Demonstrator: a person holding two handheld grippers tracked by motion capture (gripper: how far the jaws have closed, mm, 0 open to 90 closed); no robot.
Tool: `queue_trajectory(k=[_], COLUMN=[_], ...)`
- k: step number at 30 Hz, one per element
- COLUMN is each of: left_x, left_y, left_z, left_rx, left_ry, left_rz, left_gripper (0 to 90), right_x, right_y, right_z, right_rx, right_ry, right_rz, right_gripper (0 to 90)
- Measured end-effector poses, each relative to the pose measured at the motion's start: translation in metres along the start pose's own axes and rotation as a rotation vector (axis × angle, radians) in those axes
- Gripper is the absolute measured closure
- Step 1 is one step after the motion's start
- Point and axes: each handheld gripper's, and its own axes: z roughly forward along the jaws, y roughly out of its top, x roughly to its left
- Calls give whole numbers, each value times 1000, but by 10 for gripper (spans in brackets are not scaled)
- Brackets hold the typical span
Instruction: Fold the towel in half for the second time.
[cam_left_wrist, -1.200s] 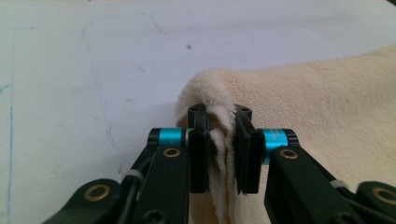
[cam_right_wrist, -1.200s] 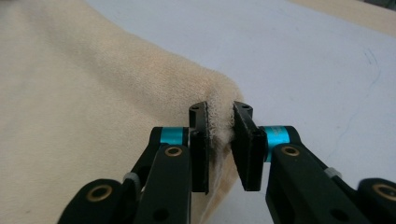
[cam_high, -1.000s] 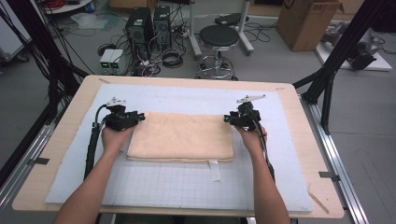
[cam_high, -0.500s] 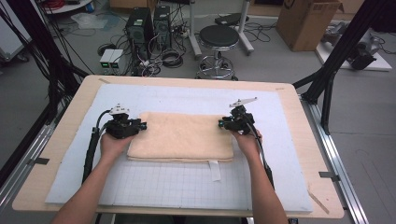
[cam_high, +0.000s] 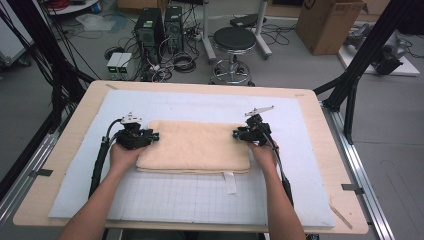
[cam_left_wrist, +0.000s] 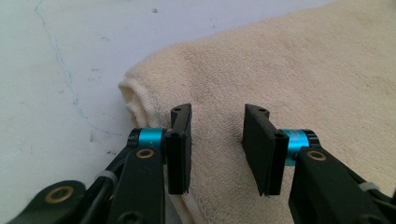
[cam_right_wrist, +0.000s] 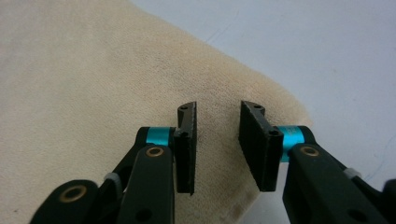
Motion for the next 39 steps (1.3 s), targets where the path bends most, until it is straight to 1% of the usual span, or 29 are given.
queue_trajectory(k=[1,2,3,7,10,12,15,18,19,20,22,23,26,28,30,31,32,34,37,39], left_x=[0,0,1,0,-2,-3,-5,-8,-8,-9,-10,-10,-12,-13,-14,-15,-16,-17,-17,-18], left_y=[1,1,2,4,6,7,8,10,10,11,11,11,12,12,12,12,12,11,4,0], left_z=[-1,-2,-4,-10,-14,-17,-20,-24,-26,-27,-29,-30,-34,-37,-39,-42,-43,-46,-51,-55], left_rx=[-2,-8,-13,-35,-48,-54,-61,-71,-69,-75,-85,-85,-88,-96,-99,-100,-101,-101,-117,-119], left_ry=[-1,-7,-8,-21,-27,-35,-47,-58,-61,-66,-72,-80,-88,-89,-94,-92,-94,-97,-98,-100], left_rz=[-1,-5,-2,-9,-1,1,14,21,32,30,34,43,50,56,63,69,76,86,73,77], left_gripper=[617,613,608,593,578,567,555,535,533,526,512,508,486,468,453,440,430,415,401,391], right_x=[0,1,1,3,5,6,8,10,10,10,11,11,12,13,15,14,15,18,22,26], right_y=[0,1,1,4,5,5,5,4,3,2,1,1,0,-2,-4,-4,-4,-5,-4,-4], right_z=[-1,-2,-4,-11,-16,-19,-24,-29,-31,-32,-34,-35,-40,-44,-47,-48,-50,-54,-59,-63], right_rx=[-6,-11,-23,-50,-74,-76,-94,-118,-124,-129,-123,-123,-138,-158,-152,-152,-147,-149,-160,-167], right_ry=[1,2,8,20,40,51,55,43,41,42,44,47,51,53,54,59,71,80,84,87], right_rz=[-9,-3,-9,1,4,4,2,-7,-6,-6,-3,-1,-4,-3,0,-7,5,4,-17,-26], right_gripper=[642,635,625,585,534,514,478,453,442,436,400,390,348,334,290,276,262,233,216,201])
